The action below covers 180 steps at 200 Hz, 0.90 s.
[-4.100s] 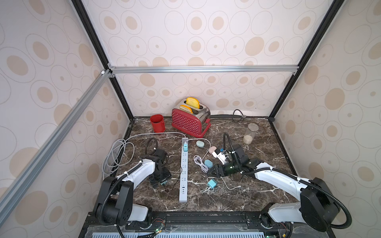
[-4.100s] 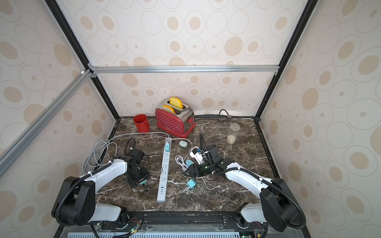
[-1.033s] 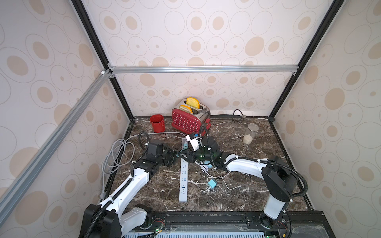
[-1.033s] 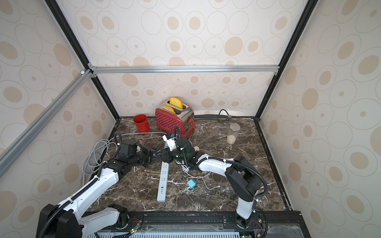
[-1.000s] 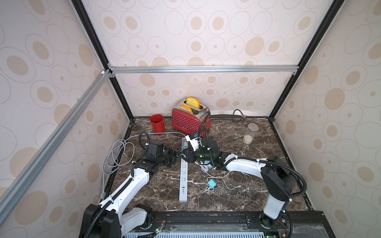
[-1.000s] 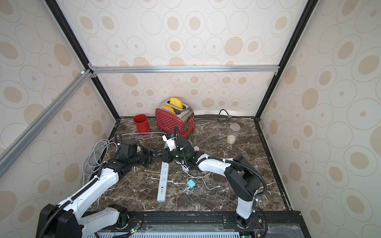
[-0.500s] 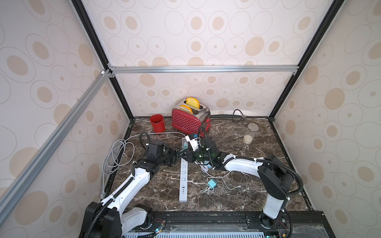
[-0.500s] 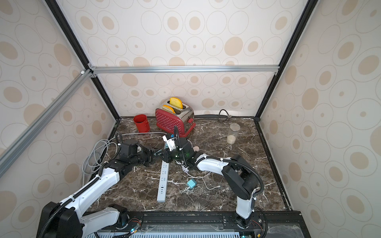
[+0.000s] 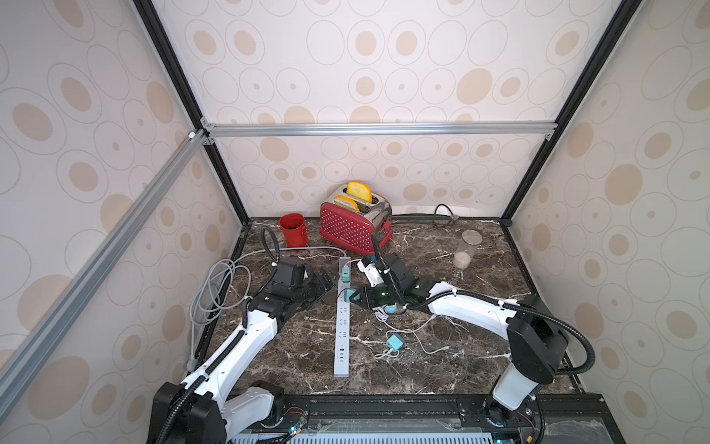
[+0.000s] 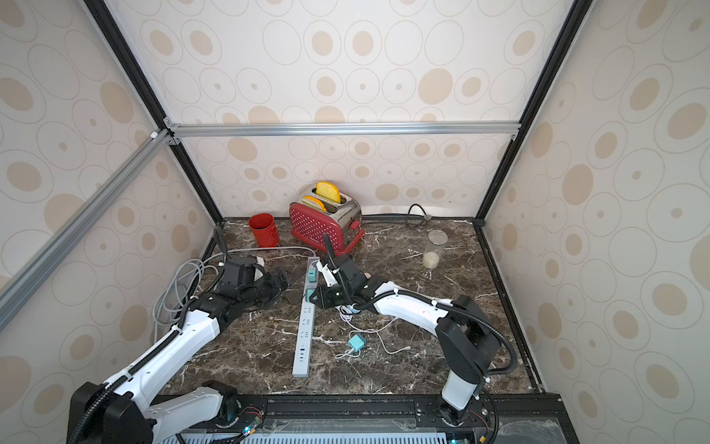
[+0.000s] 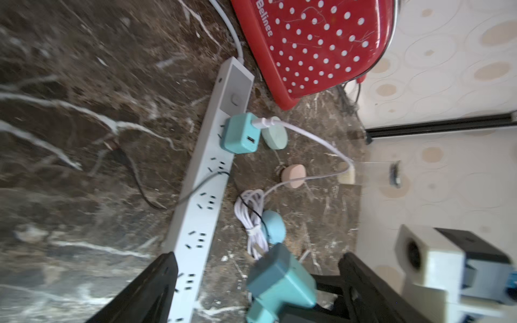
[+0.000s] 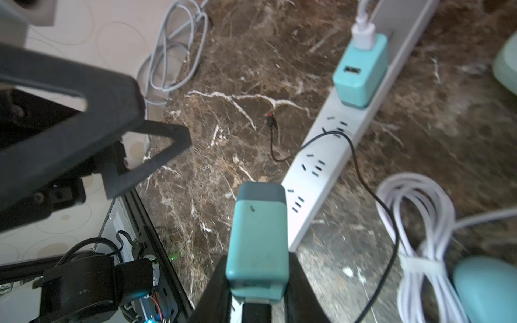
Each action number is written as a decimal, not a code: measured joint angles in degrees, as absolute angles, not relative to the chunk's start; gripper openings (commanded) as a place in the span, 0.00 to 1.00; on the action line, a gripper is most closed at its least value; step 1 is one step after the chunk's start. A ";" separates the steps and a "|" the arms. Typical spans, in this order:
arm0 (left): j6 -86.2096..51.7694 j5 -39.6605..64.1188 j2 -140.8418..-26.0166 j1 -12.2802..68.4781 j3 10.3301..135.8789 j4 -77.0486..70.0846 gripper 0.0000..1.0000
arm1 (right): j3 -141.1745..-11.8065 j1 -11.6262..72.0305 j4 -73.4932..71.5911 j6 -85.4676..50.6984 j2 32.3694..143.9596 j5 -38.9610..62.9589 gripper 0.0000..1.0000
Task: Charge the bluetooth headset
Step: Pick up the plug from the center of the board.
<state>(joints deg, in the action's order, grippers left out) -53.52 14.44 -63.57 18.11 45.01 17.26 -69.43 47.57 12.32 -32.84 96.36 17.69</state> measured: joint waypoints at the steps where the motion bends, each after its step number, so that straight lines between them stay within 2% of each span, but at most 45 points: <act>1: -53.23 14.31 -63.53 18.11 44.99 17.28 0.90 | -69.56 47.57 12.75 -32.91 96.33 17.67 0.05; 42: -39.97 4.49 -55.77 18.11 38.92 17.19 0.86 | -80.40 48.14 33.71 -35.62 97.78 18.63 0.05; 95: -33.08 2.15 -49.41 18.11 34.15 16.10 0.85 | -95.83 50.50 53.93 -38.46 104.68 19.11 0.04; 141: -32.27 2.94 -48.97 18.11 33.65 14.72 0.85 | -103.53 51.62 68.86 -40.03 102.43 7.94 0.04; 180: -32.14 3.97 -50.89 18.11 33.45 14.04 0.85 | -106.43 46.24 77.34 -38.04 98.17 1.32 0.04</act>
<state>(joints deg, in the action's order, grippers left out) -32.14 3.97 -50.89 18.11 33.45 14.04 -106.43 46.24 77.34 -38.04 98.17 1.32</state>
